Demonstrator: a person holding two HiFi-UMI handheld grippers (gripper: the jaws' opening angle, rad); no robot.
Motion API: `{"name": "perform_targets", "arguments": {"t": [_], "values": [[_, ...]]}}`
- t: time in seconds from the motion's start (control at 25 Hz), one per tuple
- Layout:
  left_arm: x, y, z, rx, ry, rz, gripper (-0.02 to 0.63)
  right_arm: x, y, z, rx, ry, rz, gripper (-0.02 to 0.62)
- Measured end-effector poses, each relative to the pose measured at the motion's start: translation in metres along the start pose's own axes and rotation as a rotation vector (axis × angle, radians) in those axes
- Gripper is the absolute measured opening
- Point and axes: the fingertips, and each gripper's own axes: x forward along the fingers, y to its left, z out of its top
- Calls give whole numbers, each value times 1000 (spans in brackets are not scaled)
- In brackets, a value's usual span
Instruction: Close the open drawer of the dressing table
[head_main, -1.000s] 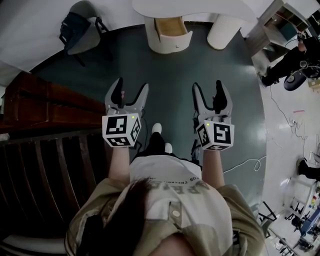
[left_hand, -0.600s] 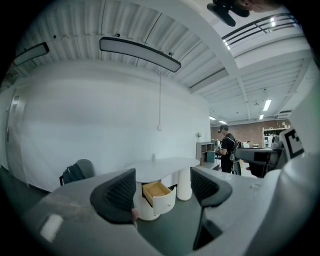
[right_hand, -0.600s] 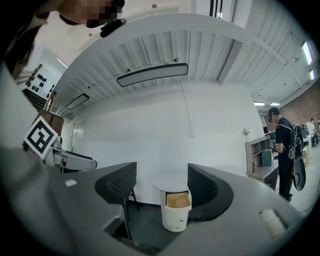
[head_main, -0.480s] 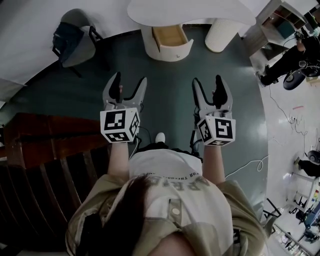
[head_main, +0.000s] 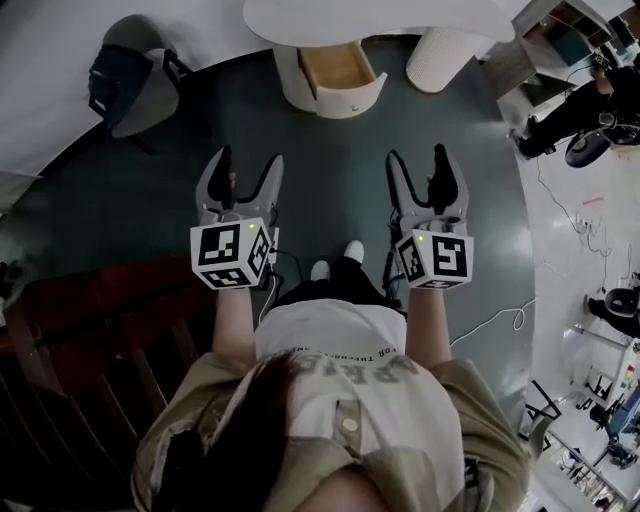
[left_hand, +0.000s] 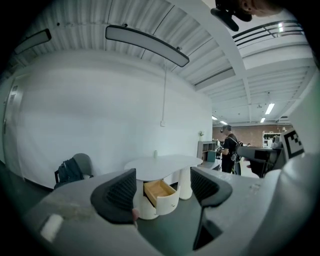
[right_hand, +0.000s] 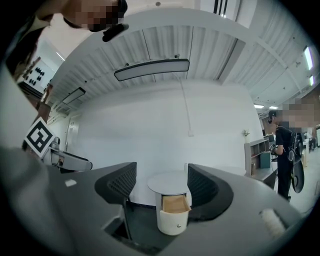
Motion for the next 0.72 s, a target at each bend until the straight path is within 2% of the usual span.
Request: {"name": "perform_targets", "arguments": {"t": [0.4, 0.72], "values": [[31, 3, -14, 10, 63, 41, 348, 27, -34, -29, 23, 50, -4, 313], [74, -6, 4, 15, 46, 61, 348, 64, -71, -24, 29, 45, 15, 313]]}}
